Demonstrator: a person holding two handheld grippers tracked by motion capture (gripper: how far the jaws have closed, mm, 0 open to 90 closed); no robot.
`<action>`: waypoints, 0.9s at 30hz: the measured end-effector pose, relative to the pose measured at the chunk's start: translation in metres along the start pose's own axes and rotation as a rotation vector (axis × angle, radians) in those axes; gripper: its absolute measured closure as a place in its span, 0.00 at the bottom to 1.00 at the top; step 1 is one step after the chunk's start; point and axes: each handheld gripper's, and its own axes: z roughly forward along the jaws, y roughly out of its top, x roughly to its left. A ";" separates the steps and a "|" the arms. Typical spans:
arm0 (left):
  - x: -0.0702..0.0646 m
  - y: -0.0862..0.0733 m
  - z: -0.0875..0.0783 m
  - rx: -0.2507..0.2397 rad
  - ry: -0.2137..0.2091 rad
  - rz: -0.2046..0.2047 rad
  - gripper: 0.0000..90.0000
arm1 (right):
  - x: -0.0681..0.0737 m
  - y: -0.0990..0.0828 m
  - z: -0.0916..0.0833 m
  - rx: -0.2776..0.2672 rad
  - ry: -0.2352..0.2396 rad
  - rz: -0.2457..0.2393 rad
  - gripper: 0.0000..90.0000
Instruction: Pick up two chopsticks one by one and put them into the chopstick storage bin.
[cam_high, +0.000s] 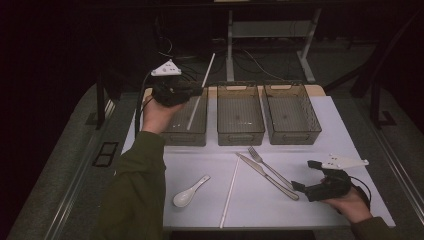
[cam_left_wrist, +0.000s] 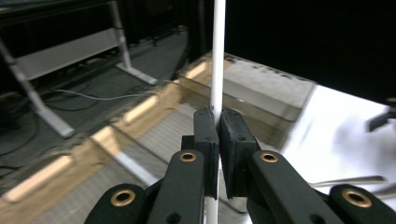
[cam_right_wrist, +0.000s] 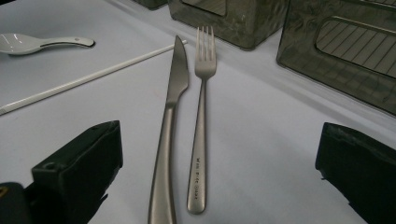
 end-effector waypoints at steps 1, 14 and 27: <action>0.005 0.000 0.001 0.009 0.014 -0.002 0.95 | 0.000 0.000 0.000 0.000 0.000 0.001 0.01; 0.052 -0.042 0.007 0.141 0.117 -0.086 0.95 | -0.001 0.000 0.000 0.006 0.004 0.004 0.01; 0.074 -0.083 0.018 0.251 0.169 -0.179 0.95 | -0.002 -0.001 0.000 0.004 0.006 0.013 0.01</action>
